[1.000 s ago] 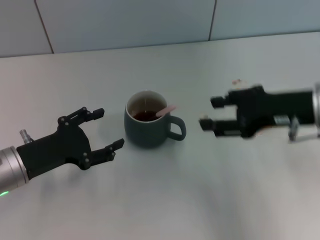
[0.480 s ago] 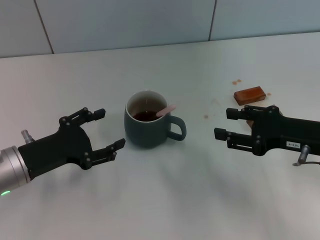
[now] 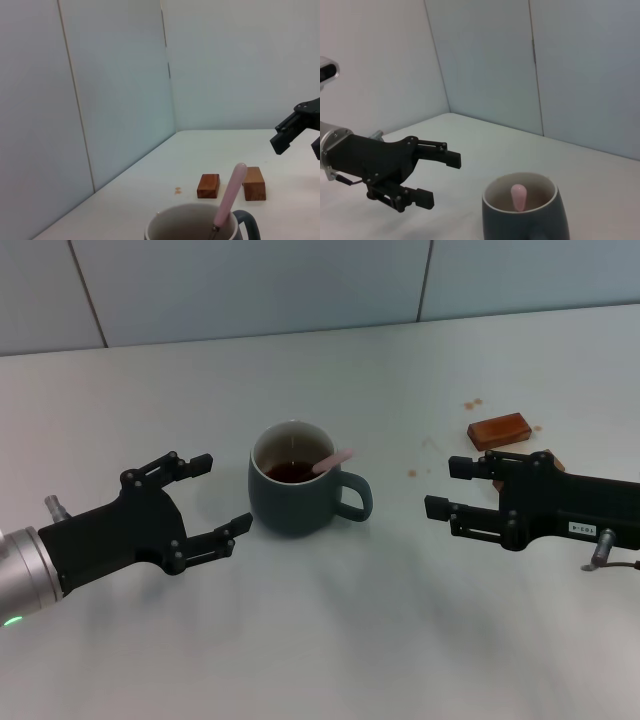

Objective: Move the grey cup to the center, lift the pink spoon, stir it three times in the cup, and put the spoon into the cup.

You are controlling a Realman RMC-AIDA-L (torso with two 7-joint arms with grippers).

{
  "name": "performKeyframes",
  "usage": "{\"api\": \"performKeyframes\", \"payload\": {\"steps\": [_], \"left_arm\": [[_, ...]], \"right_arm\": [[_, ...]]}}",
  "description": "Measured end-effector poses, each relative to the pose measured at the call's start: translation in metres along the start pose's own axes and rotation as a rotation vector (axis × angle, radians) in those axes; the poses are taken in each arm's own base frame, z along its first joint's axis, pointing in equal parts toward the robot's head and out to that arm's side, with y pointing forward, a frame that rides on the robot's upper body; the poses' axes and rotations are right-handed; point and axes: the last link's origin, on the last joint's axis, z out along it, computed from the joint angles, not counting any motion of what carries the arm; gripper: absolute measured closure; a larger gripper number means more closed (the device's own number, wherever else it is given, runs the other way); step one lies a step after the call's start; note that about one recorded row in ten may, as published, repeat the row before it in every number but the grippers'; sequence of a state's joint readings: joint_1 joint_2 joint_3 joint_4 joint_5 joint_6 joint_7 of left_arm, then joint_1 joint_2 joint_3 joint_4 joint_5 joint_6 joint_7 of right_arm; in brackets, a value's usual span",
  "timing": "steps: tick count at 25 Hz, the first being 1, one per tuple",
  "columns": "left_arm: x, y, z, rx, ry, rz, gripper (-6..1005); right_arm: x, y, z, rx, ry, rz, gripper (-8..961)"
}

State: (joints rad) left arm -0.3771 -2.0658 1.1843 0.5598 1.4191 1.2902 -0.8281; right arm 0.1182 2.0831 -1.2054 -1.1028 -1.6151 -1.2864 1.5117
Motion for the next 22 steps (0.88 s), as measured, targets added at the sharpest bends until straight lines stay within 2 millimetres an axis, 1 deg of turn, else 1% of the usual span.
{"api": "performKeyframes", "payload": {"steps": [13,22], "left_arm": [[0.0002,0.0005,0.0011,-0.004,-0.001,0.002,163],[0.0001,0.0009,0.0010,-0.006,-0.001,0.001,163]], "right_arm": [[-0.0005,-0.0025,0.0036,0.003,0.002,0.029,194],[-0.0003,-0.0024,0.0037,0.002,0.004,0.037,191]]}}
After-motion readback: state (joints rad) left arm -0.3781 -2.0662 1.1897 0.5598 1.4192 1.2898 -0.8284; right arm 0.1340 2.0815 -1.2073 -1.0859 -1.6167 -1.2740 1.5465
